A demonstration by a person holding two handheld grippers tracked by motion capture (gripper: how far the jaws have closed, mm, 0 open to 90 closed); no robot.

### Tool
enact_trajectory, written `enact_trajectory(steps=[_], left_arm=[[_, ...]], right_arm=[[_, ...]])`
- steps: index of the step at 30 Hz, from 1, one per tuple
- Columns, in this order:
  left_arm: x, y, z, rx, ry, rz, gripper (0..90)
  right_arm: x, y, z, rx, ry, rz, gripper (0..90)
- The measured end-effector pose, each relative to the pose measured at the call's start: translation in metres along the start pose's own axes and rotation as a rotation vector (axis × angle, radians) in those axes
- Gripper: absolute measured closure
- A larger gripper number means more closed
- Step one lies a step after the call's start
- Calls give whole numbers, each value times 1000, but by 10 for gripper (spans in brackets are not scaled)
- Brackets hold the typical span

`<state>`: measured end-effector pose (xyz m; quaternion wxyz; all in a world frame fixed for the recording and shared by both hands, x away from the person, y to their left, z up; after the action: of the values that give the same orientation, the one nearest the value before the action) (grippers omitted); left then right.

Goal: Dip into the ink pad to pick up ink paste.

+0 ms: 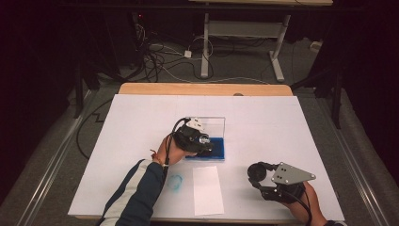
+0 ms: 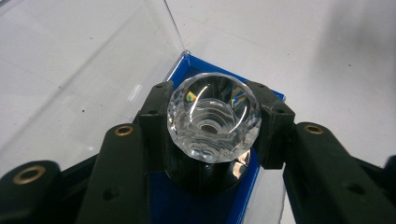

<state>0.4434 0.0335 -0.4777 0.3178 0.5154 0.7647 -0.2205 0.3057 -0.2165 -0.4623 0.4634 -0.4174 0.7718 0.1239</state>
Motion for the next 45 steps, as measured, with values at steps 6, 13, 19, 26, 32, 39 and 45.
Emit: enact_trajectory(steps=[6,13,19,26,32,39,45], left_arm=[[-1,-1,0,-4,13,7,541],[-2,-1,-1,-8,34,15,541],[-3,-1,-1,-8,47,18,541],[-3,-1,-1,-13,60,26,541],[-4,-2,-1,-22,70,38,541],[-9,-2,-7,-35,74,44,540],[-18,0,-22,-47,44,51,540]], right_arm=[[0,0,-1,1,-3,0,381],[1,0,-1,-8,0,3,382],[1,0,-1,-8,5,5,382],[1,2,-2,-23,-3,-8,381],[1,2,-2,-25,-3,-8,382],[0,1,-3,-23,-8,-4,381],[0,1,-3,-22,-8,-9,381]])
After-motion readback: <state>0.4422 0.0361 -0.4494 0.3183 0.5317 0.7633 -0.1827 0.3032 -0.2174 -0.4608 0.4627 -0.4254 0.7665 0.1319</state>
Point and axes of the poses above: each handheld gripper's, and its own axes: z roughly forward along the jaws, x roughly out of its underside, y roughly to its left, the point moved 5 cm from there along z, roughly forward along the jaws, and after that the axes turned 4 degrees about z, right-handed, at the moved point
